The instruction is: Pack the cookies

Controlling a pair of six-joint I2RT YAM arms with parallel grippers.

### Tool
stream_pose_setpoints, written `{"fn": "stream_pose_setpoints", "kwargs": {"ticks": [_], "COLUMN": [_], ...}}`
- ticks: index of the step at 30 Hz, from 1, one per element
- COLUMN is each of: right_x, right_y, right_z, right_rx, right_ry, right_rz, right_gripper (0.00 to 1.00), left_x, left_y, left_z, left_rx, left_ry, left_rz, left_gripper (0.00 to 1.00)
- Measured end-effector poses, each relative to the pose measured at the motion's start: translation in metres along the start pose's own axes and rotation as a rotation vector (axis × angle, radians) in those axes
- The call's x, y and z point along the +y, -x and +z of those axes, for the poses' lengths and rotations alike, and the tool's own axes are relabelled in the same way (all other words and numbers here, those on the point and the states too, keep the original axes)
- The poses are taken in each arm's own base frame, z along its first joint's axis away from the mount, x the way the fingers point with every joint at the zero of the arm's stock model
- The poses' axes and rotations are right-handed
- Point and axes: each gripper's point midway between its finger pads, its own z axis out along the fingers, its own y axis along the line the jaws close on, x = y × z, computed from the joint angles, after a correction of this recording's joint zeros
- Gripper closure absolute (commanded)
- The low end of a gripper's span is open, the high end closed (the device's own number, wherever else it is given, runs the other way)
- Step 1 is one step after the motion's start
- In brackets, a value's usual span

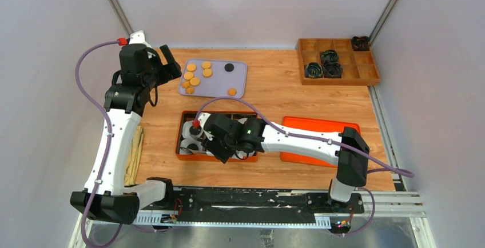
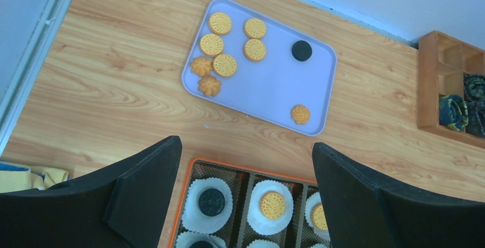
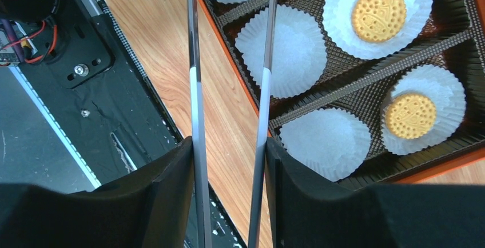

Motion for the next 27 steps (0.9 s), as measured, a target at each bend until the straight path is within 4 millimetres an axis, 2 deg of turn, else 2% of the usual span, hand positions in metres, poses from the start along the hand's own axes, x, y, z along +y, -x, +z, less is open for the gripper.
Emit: {"fn": "stream_pose_setpoints", "kwargs": {"ticks": [9, 15, 21, 27], "right_x": [-0.005, -0.020, -0.047, -0.096], "right_y": [0.006, 0.010, 0.030, 0.070], "right_z": [-0.001, -0.002, -0.011, -0.031], "right_rx": [-0.019, -0.035, -0.083, -0.177], "right_ry": [-0.032, -0.111, -0.185, -0.279], "right_rz": [0.001, -0.009, 0.001, 0.052], "right_gripper": [0.53, 0.53, 0.55, 0.55], "left_x": [0.000, -0.001, -0.001, -0.001], "left_y": [0.000, 0.000, 0.000, -0.001], "left_z": [0.000, 0.000, 0.000, 0.001], "left_rx": [0.000, 0.001, 0.001, 0.004], "left_ry": [0.000, -0.003, -0.005, -0.008], "left_rz": [0.001, 0.000, 0.000, 0.000], "left_gripper": [0.09, 0.09, 0.09, 0.09]}}
